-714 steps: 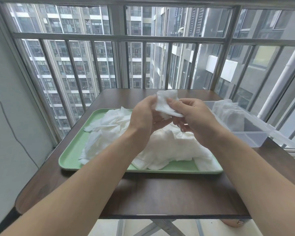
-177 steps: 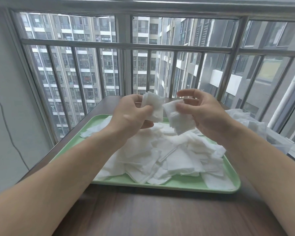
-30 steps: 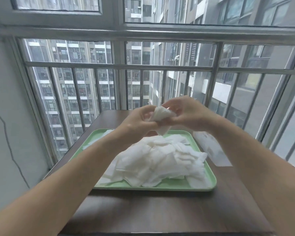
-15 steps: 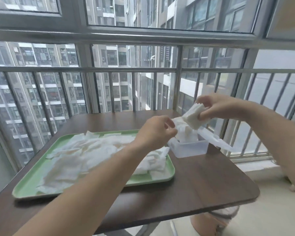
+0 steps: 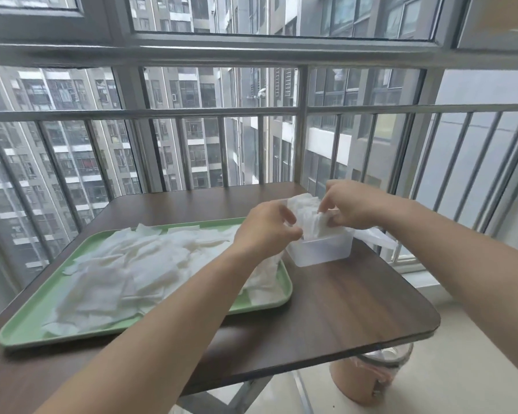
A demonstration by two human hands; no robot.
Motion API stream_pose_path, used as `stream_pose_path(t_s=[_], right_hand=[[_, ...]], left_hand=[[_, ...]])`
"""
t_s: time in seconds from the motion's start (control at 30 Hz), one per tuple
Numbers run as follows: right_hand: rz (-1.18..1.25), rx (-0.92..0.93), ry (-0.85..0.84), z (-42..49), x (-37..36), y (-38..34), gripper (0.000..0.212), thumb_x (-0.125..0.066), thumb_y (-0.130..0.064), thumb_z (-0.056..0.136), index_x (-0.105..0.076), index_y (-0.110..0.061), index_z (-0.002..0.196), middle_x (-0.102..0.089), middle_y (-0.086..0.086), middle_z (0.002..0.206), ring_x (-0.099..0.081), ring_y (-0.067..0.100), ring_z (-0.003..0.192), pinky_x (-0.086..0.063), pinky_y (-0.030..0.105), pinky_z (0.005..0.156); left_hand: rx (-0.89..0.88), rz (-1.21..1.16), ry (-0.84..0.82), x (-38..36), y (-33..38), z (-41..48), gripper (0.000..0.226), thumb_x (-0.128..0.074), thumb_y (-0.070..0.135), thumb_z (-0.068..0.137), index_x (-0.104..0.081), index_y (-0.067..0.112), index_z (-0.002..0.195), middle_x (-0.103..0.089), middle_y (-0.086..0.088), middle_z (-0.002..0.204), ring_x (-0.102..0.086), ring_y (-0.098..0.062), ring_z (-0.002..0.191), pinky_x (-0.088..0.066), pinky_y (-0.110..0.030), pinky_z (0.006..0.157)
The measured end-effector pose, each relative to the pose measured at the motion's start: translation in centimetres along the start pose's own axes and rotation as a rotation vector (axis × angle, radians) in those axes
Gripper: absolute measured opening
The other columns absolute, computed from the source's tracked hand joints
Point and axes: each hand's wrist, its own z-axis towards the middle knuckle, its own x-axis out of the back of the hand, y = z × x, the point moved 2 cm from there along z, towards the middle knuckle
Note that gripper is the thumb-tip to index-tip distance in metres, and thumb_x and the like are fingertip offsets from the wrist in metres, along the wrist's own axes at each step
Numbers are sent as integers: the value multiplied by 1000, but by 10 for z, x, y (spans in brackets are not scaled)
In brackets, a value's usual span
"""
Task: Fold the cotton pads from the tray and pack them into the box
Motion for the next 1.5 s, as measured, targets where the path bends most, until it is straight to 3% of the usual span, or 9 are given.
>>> stream_pose_path(t_s=[0.13,0.23,0.53,0.7,0.83,1.0,1.17,1.4,1.5], right_hand=[[-70,-16,19,6,-10,-8,29,-68,-18,85,-70,-26,112,-51,-11,88,-59,21,95,-50,33,78],[-53,-42,36,4,-11,-9,31,-59,-12,86,-64,-26,114,-63,-5,101,-61,21,96,-54,39,81],[189,-59,85,-13,17,-12,28,-63,-9,88,-65,-31,105,-67,-14,96,-62,7,88,-46,24,65],[373,30,215,-23,31,-42,18,-69,-14,88,-70,-24,103,-66,-13,91,-59,0,79,-43,17,63],[456,146,165,-26,29,-85,15,-72,-13,88,-74,-21,101,-71,-9,91,-66,2,81,-55,22,73],[394,219,7,-27,6,-136,17,-74,-27,89,-74,-21,105,-73,-9,99,-66,5,85,-47,10,69],[451,88,27,-18,-16,-164,42,-71,-57,83,-68,-22,105,-62,-11,92,-61,11,89,-47,27,76],[791,24,-3,-9,-15,-172,30,-79,-15,81,-69,-17,109,-67,-8,81,-61,4,68,-46,19,61],[1067,28,3,-10,3,-162,27,-73,-5,86,-68,-10,112,-70,4,94,-66,13,77,-53,21,60]], left_hand=[[-13,-2,5,-1,-1,-1,18,-77,32,79,-70,26,95,-56,22,85,-62,-10,93,-55,-38,88],[-17,-12,3,-1,-1,0,19,-78,33,80,-70,27,96,-56,22,86,-62,-10,95,-56,-38,89],[7,-79,-28,16,-8,0,20,-72,31,88,-72,21,106,-72,7,103,-66,-10,94,-48,-18,68],[18,-59,-58,46,-24,-8,7,-70,23,91,-71,25,98,-73,4,100,-69,-10,90,-57,-26,77],[49,-74,-70,76,-43,-26,7,-73,21,91,-71,23,97,-74,2,95,-71,-12,87,-59,-31,77],[62,-79,9,97,-67,-51,7,-74,19,90,-70,26,88,-74,5,82,-70,-8,74,-52,-27,65],[93,-152,94,113,-84,-69,7,-74,20,88,-74,27,86,-75,2,79,-72,-17,78,-54,-35,68],[77,-194,179,123,-89,-83,7,-74,19,88,-72,25,90,-75,1,82,-71,-13,76,-56,-32,71],[76,-262,118,128,-88,-82,21,-79,34,85,-70,26,103,-75,6,95,-71,-8,86,-57,-28,77]])
